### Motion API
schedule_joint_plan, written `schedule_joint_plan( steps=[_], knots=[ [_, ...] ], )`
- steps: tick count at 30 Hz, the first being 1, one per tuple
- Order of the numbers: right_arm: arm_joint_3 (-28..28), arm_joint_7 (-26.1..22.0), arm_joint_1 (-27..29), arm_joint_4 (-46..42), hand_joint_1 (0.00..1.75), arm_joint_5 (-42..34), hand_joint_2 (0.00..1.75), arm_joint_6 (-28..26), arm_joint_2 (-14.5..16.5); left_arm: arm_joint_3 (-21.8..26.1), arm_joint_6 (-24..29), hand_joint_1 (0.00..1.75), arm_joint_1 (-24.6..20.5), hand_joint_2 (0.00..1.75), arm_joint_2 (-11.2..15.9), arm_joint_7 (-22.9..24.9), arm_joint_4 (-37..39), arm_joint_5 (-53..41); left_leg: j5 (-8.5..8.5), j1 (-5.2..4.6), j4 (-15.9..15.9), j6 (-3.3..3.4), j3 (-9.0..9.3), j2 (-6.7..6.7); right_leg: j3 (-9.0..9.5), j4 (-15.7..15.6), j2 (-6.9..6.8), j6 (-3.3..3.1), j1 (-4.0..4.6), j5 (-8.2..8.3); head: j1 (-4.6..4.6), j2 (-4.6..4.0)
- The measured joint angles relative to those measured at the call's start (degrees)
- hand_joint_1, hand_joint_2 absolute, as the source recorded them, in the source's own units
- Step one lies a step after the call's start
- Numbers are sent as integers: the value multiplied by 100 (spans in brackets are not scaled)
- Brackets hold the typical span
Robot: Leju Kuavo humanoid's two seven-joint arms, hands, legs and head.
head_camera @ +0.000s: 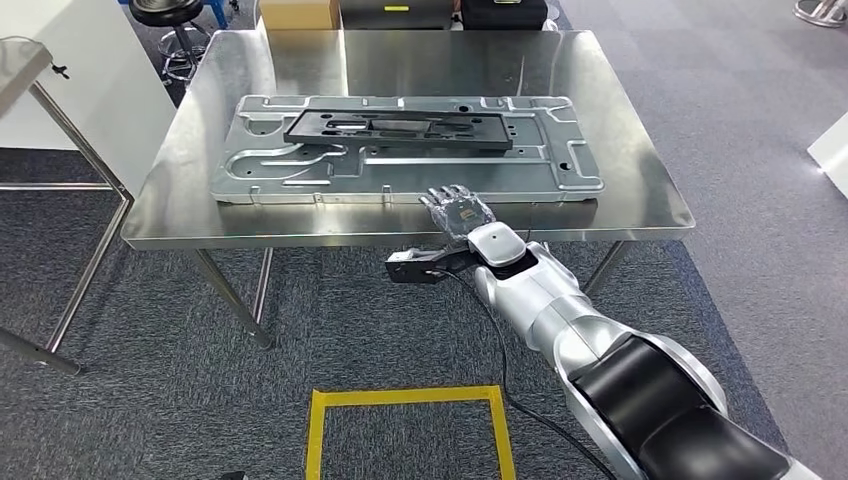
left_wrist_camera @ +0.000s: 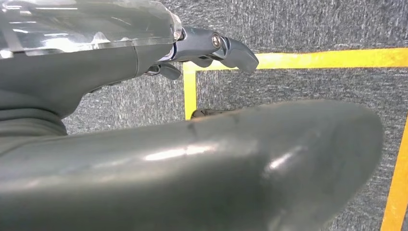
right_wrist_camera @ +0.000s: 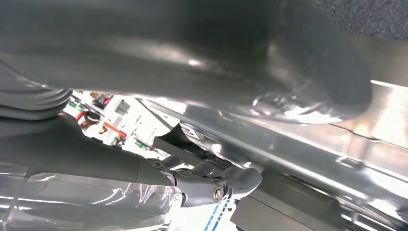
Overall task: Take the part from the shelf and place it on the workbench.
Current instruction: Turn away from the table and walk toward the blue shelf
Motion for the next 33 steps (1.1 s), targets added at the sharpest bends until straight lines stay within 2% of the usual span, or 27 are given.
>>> schedule_joint_plan(
  steps=[1,2,4,6,7,9,11,12,13,14,16,17,18,21,22,23,26,27,28,29,31,32,33],
  knots=[
    [-2,0,-15,0,0,2,0,-4,-1,0,-1,0,-5,0,-1,-1,0,5,11,-12,9,-21,-14,0,215,-388,0,-34,14,115,0,0],
    [-3,0,-28,1,0,4,0,-11,0,0,-2,0,-10,0,-1,-2,0,14,27,-21,13,-48,-28,2,350,-649,1,-67,30,177,0,0],
    [-4,1,-39,6,0,10,0,-26,1,1,-4,0,-14,0,-2,-9,0,31,65,-29,10,-111,-57,4,394,-787,1,-118,60,201,0,0],
    [-5,6,-39,14,0,16,0,-33,3,1,-4,0,-5,0,2,-18,0,45,56,-28,22,-174,-83,-1,373,-826,-9,-187,39,264,0,0],
    [-6,9,-41,17,0,19,0,-35,7,1,-2,0,-3,0,5,-22,0,49,-41,-27,126,-202,-129,-5,361,-854,-17,-230,23,305,0,0],
    [-7,11,-42,20,0,22,0,-37,19,1,1,0,-2,0,9,-28,0,54,-435,-12,681,-244,-346,-10,313,-886,-31,-288,7,376,0,0],
    [-7,11,-30,32,0,28,0,-37,25,1,2,0,2,0,9,-31,0,56,-817,-3,1431,-280,-609,-10,235,-878,-32,-304,16,428,0,0],
    [-7,12,-21,40,0,32,0,-36,25,1,2,0,5,0,8,-31,0,58,-877,-2,1616,-291,-646,-10,197,-870,-32,-300,19,451,0,0],
    [-7,17,-14,46,0,35,0,-36,25,1,2,0,7,0,8,-33,0,63,-831,-2,1573,-296,-569,-9,163,-857,-30,-292,19,471,0,0],
    [-8,27,-10,50,0,37,0,-35,25,1,2,0,7,0,9,-34,0,72,-695,-2,1300,-292,-380,-9,134,-839,-29,-281,18,485,0,0],
    [-17,61,-14,52,0,37,0,-33,24,1,2,0,0,0,13,-41,0,86,-426,-12,483,-255,108,-8,81,-785,-27,-251,26,504,0,0],
    [-28,81,-17,53,0,34,0,-32,22,1,2,0,-3,0,15,-44,0,91,-359,-22,200,-221,259,-10,51,-763,-27,-226,35,518,0,0],
    [-41,96,-16,55,0,30,0,-29,21,2,2,0,-2,0,16,-48,0,92,-341,-35,54,-184,323,-12,24,-748,-27,-197,43,537,0,0],
    [-83,122,1,75,0,6,0,-24,5,2,2,0,12,0,14,-52,0,93,-268,-36,10,-65,279,-10,-23,-745,-20,-96,44,585,0,0],
    [-96,129,6,84,0,0,0,-24,-6,2,2,0,10,0,14,-52,0,93,-226,-24,-10,-22,260,-3,-59,-674,-12,-63,37,512,0,0],
    [-110,140,9,92,0,-5,0,-25,-19,2,2,0,6,0,14,-52,0,94,-182,-10,-30,15,232,5,-139,-489,-3,-30,27,359,0,0],
    [-142,177,54,122,0,-13,0,-26,-63,2,2,0,2,0,16,-52,0,95,-84,-8,-33,59,103,14,-554,589,5,58,-11,-286,0,0],
    [-146,185,81,134,0,-14,0,-26,-72,2,2,0,6,0,16,-52,0,96,-56,-8,-28,56,60,14,-625,836,4,75,-21,-383,0,0],
    [-148,194,105,145,0,-17,0,-27,-75,2,1,0,8,0,16,-52,0,98,-30,-8,-21,49,20,13,-589,875,3,82,-31,-375,0,0],
    [-155,207,120,152,0,-27,0,-31,-78,2,-2,0,9,0,16,-52,0,100,-7,-8,-13,37,-14,12,-421,658,2,79,-39,-264,0,0],
    [-198,236,128,157,0,-60,0,-50,-80,2,-9,0,7,0,14,-55,0,107,29,-15,2,-1,-57,10,113,-173,3,42,-40,11,0,0],
    [-232,252,132,157,0,-85,0,-63,-81,2,-13,0,4,0,14,-56,0,110,47,-23,9,-29,-73,11,315,-527,5,11,-27,100,-1,0],
    [-267,269,150,159,0,-111,0,-84,-82,2,-14,0,1,0,13,-58,0,116,66,-28,12,-61,-84,12,419,-725,7,-20,-11,131,-1,0]
  ],
)
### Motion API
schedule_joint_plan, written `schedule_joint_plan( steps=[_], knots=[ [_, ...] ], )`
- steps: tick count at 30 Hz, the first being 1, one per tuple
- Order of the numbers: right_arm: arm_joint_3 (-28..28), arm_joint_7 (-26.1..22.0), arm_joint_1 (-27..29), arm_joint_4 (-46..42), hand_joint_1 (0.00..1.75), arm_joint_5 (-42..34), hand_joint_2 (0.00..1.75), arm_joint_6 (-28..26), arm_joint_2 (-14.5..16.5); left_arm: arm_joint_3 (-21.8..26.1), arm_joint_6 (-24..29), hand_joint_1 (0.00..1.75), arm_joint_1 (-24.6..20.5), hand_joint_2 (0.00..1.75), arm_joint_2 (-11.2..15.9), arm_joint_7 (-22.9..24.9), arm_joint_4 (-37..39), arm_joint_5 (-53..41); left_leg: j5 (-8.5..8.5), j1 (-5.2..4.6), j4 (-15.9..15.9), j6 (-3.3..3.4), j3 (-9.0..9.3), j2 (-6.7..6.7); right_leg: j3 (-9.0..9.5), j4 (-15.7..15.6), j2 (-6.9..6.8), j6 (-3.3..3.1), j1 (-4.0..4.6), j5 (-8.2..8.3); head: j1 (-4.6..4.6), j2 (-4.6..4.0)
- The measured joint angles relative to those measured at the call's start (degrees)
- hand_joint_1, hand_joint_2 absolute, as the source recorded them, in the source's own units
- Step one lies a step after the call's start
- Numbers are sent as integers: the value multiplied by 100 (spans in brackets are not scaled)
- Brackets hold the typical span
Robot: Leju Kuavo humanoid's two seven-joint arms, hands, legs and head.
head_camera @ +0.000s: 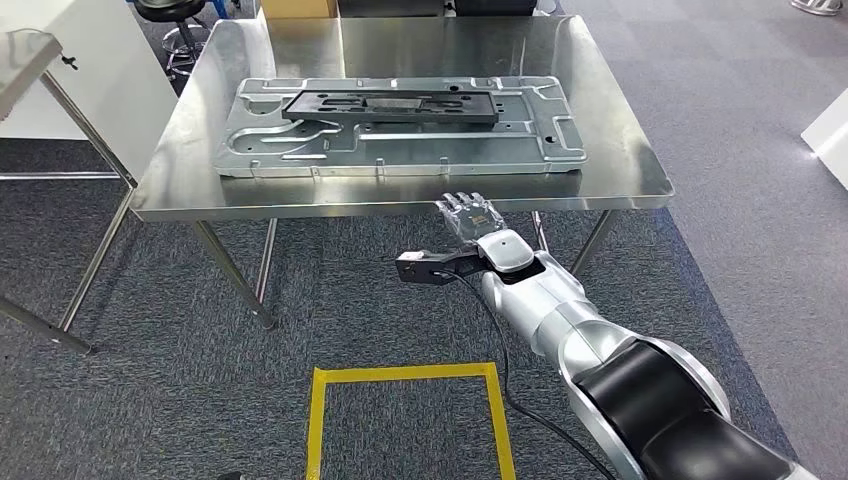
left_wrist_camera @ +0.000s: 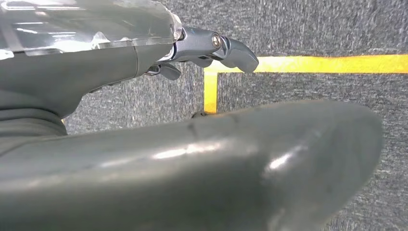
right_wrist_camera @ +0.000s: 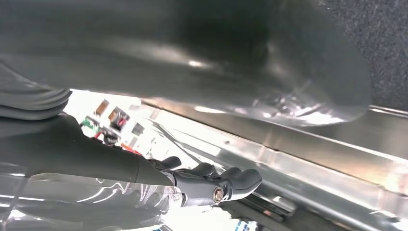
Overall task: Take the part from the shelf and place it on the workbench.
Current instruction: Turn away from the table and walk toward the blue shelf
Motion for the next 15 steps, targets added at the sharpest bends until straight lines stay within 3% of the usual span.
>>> schedule_joint_plan(
  steps=[3,4,6,8,9,10,11,14,15],
  knots=[
    [-121,40,148,19,0,-100,0,-142,-27,0,0,0,7,0,0,-9,0,38,45,11,-13,-100,-24,1,-1,-93,-9,-102,24,56,1,0],
    [-174,46,220,27,0,-147,0,-222,-40,0,0,0,16,0,1,-20,0,55,-12,16,33,-126,-50,-2,-10,-118,-18,-147,13,94,1,0],
    [-293,57,391,41,0,-252,0,-393,-59,0,2,0,34,0,2,-45,0,82,-347,24,443,-164,-210,-8,-50,-161,-34,-225,-10,174,1,0],
    [-422,59,621,62,0,-377,0,-569,-92,-1,9,0,54,0,1,-59,0,101,-796,26,1218,-194,-475,-9,-121,-162,-36,-249,2,226,1,0],
    [-492,58,761,75,0,-447,0,-653,-116,-2,14,0,70,0,1,-63,0,104,-922,26,1509,-203,-553,-8,-154,-159,-38,-247,10,250,1,0],
    [-564,55,903,89,0,-509,0,-729,-143,-2,17,0,88,0,1,-67,0,107,-945,25,1606,-204,-537,-8,-185,-153,-40,-241,17,271,1,0],
    [-634,52,1028,100,0,-557,0,-787,-169,-2,21,0,103,0,1,-69,0,108,-864,25,1460,-197,-403,-8,-212,-144,-41,-231,20,288,1,0],
    [-794,52,1253,117,0,-661,0,-884,-234,-2,33,0,107,0,5,-79,0,113,-517,12,337,-127,288,-11,-290,-83,-30,-184,33,323,1,0],
    [-854,63,1308,118,0,-737,0,-914,-252,-2,41,0,101,0,6,-81,0,117,-477,1,100,-96,418,-14,-313,-68,-28,-158,42,338,1,0]
  ],
)
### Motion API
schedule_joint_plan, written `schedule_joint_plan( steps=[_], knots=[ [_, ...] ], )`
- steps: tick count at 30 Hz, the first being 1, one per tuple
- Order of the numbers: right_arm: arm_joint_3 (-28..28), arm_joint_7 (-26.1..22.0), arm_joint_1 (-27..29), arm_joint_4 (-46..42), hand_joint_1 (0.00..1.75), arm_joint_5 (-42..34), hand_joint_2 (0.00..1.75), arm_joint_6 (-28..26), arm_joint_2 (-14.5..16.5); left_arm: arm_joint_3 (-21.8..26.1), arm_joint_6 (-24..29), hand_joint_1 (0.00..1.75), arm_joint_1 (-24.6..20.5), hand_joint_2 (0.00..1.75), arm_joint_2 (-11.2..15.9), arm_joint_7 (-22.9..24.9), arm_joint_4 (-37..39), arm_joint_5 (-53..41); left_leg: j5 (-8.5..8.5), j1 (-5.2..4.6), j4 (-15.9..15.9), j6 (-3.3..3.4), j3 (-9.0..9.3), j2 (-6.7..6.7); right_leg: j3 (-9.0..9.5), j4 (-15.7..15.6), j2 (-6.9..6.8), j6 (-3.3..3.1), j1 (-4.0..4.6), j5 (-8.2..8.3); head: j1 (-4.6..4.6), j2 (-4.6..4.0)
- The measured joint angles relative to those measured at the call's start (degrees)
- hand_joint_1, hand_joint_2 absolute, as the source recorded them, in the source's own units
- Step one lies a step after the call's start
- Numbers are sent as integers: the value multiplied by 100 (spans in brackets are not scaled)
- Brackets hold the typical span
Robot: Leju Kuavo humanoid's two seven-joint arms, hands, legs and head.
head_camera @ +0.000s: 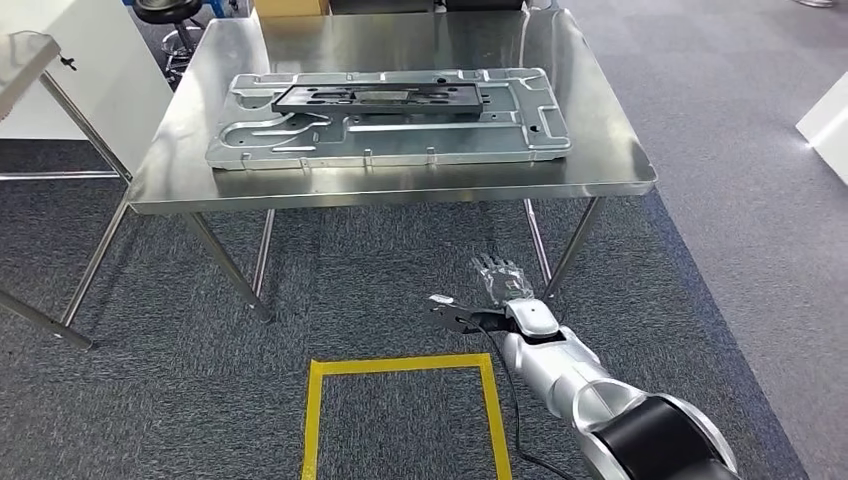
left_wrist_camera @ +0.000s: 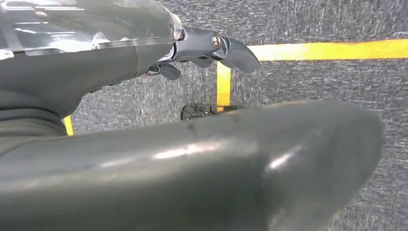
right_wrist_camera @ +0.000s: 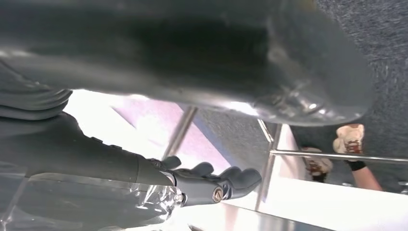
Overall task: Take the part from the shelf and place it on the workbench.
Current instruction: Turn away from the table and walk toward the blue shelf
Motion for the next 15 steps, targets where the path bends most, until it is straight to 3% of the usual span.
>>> schedule_joint_plan(
  steps=[4,6,8,9,10,11,14,15],
  knots=[
    [-435,-47,476,19,0,-527,0,-264,-79,-1,42,0,39,0,-3,-1,0,32,87,-2,-145,140,31,-24,-27,16,-2,133,10,15,0,0],
    [-724,-200,792,41,0,-973,0,-373,-121,-1,64,0,57,0,-7,-3,0,40,166,24,-186,220,-15,-20,-167,361,15,201,-14,-285,0,0],
    [-1153,-346,1166,74,0,-1601,0,-394,-136,-1,86,0,77,0,-5,-10,0,49,219,19,-188,259,-93,-22,-441,1097,24,262,-42,-749,0,0],
    [-1409,-388,1384,99,0,-1888,0,-393,-135,-1,91,0,98,0,-5,-16,0,51,240,16,-185,262,-128,-31,-542,1419,24,283,-54,-900,0,0],
    [-1662,-415,1619,129,0,-2142,0,-388,-130,-2,98,0,125,0,-6,-24,0,54,259,16,-181,259,-161,-43,-556,1569,24,295,-66,-949,0,0],
    [-1911,-439,1852,161,0,-2371,0,-385,-117,-3,107,0,154,0,-7,-34,0,55,274,16,-172,250,-187,-56,-452,1479,23,298,-75,-891,0,0],
    [-2572,-505,2417,231,0,-2899,0,-382,-61,-6,127,0,196,0,-8,-60,0,56,299,3,-131,197,-243,-65,265,336,15,242,-68,-506,0,0],
    [-2741,-513,2535,247,0,-2977,0,-377,-40,-7,131,0,195,0,-7,-64,0,56,306,-7,-124,166,-255,-56,408,71,18,206,-54,-441,0,0]
  ],
)
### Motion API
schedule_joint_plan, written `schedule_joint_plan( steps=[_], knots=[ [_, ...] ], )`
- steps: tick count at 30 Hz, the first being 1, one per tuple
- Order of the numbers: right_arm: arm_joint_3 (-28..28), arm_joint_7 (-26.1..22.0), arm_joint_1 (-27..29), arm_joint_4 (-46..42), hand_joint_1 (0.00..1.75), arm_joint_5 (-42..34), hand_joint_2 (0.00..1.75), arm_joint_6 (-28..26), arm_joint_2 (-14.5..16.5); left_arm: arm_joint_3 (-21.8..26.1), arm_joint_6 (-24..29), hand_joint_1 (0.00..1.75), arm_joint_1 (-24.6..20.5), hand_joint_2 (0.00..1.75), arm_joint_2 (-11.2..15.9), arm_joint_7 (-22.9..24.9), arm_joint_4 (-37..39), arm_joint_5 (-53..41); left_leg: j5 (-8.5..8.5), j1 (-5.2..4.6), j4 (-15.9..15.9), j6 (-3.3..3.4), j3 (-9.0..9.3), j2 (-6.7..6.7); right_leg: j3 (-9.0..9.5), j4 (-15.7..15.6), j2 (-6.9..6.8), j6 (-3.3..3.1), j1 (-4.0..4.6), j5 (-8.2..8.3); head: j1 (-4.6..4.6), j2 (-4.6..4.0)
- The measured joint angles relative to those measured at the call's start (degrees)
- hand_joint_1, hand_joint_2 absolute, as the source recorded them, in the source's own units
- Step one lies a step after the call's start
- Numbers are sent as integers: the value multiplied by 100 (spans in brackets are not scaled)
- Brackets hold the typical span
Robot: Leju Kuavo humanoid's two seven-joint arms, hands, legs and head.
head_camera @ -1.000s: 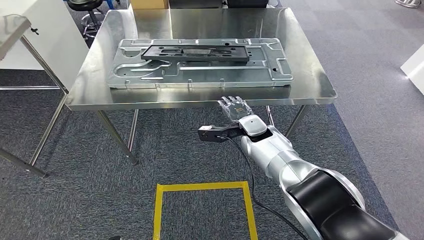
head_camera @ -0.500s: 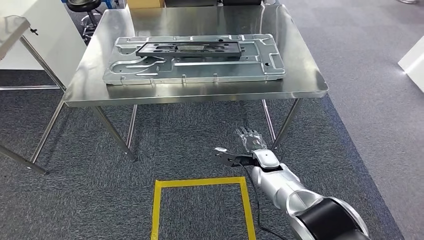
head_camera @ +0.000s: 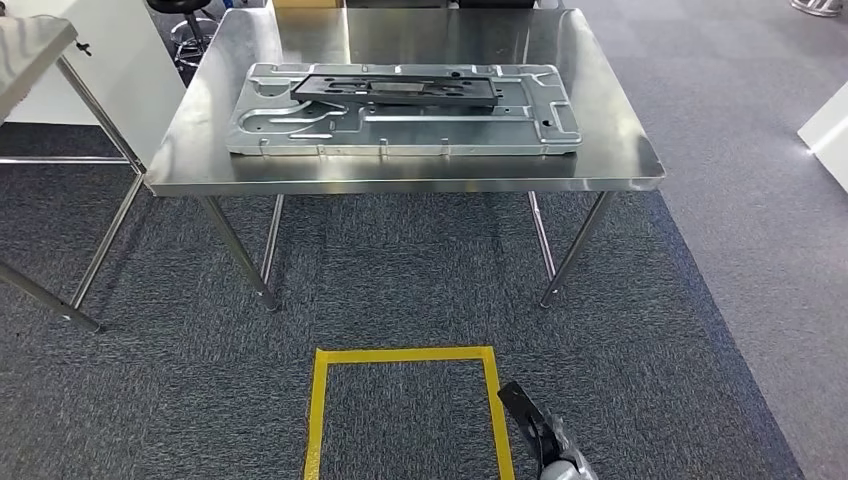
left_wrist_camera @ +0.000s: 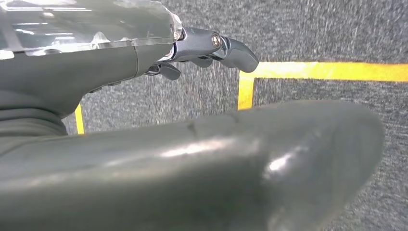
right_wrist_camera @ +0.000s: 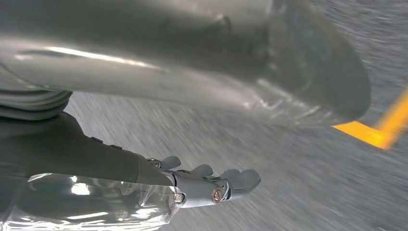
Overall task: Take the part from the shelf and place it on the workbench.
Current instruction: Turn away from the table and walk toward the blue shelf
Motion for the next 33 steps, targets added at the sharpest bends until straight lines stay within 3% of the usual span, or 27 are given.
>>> schedule_joint_plan(
  steps=[3,5,6,9,10,11,12,14,15,16,19,21,24,25,26,28,30,32,33],
  knots=[
    [-384,111,237,45,0,-154,0,153,52,-4,5,0,-12,0,1,-3,0,0,44,-16,-17,-109,-8,28,22,-138,22,-116,25,67,0,0],
    [-619,329,372,82,0,-325,0,363,111,-9,5,0,-13,0,5,-5,0,0,-61,-8,87,-167,-54,27,5,-184,7,-202,2,137,0,0],
    [-743,450,448,102,0,-435,0,463,153,-14,4,0,-13,0,8,-8,0,0,-236,-4,287,-188,-128,26,-13,-207,-6,-243,-11,174,0,0],
    [-1115,767,745,170,0,-846,0,726,291,-38,3,0,-16,0,7,-16,0,1,-933,17,1346,-235,-461,27,-114,-200,-42,-291,7,245,0,0],
    [-1257,848,856,195,0,-998,0,830,337,-46,4,0,-15,0,7,-17,0,1,-1028,18,1551,-243,-484,28,-155,-188,-49,-290,16,265,0,0],
    [-1406,913,962,218,0,-1134,0,942,385,-52,7,0,-16,0,6,-17,0,2,-1014,18,1536,-241,-400,28,-195,-174,-53,-288,23,286,0,0],
    [-1550,958,1056,238,0,-1233,0,1045,433,-59,9,0,-19,0,6,-17,0,2,-905,18,1281,-229,-198,28,-230,-160,-50,-282,29,306,0,0],
    [-1778,1001,1187,269,0,-1322,0,1188,520,-74,13,0,-41,0,6,-19,0,2,-650,4,416,-172,360,26,-284,-123,-34,-254,45,344,0,0],
    [-1853,1015,1223,280,0,-1336,0,1226,552,-82,13,0,-59,0,6,-20,0,2,-573,-9,83,-136,550,25,-305,-108,-26,-229,53,365,0,0],
    [-1910,1026,1245,287,0,-1341,44,1249,573,-88,13,0,-73,0,5,-20,0,2,-543,-23,-103,-102,644,24,-319,-99,-20,-200,58,386,0,0],
    [-2029,1074,1278,303,0,-1360,175,1278,598,-101,13,0,-85,0,-5,-21,0,2,-462,-35,-164,1,617,35,-337,-105,-10,-93,41,441,0,0],
    [-2116,1126,1298,314,0,-1446,175,1274,603,-108,12,0,-98,0,-16,-21,0,3,-364,-15,-199,83,572,55,-434,116,3,-28,28,223,1,0],
    [-2322,1229,1316,323,0,-1690,175,1132,632,-115,11,0,-103,0,-20,-7,0,4,-257,-15,-195,138,435,76,-790,1123,10,41,-8,-471,0,0],
    [-2396,1268,1325,325,0,-1743,131,1064,644,-120,11,0,-101,0,-20,6,0,4,-230,-17,-182,134,383,78,-842,1366,10,60,-18,-583,0,0],
    [-2448,1306,1334,325,0,-1743,87,1007,655,-128,11,0,-99,0,-20,25,0,3,-210,-18,-164,126,336,79,-797,1419,8,72,-26,-588,0,0],
    [-2502,1404,1346,326,0,-1622,0,926,668,-146,8,0,-99,0,-22,72,0,2,-182,-15,-123,101,268,79,-383,878,5,67,-38,-333,0,0],
    [-2497,1483,1344,327,0,-1418,87,900,670,-161,2,0,-106,0,-24,101,0,1,-163,-26,-85,59,229,82,83,108,7,12,-27,-121,0,0],
    [-2465,1525,1347,327,0,-1228,175,891,671,-178,-1,0,-115,0,-25,109,0,-1,-137,-38,-65,-5,200,86,221,-186,9,-59,6,-78,0,0],
    [-2431,1544,1352,327,0,-1117,175,881,672,-187,-2,0,-117,0,-25,113,0,-1,-117,-40,-66,-43,192,88,204,-191,10,-98,18,-50,0,0]
  ],
)
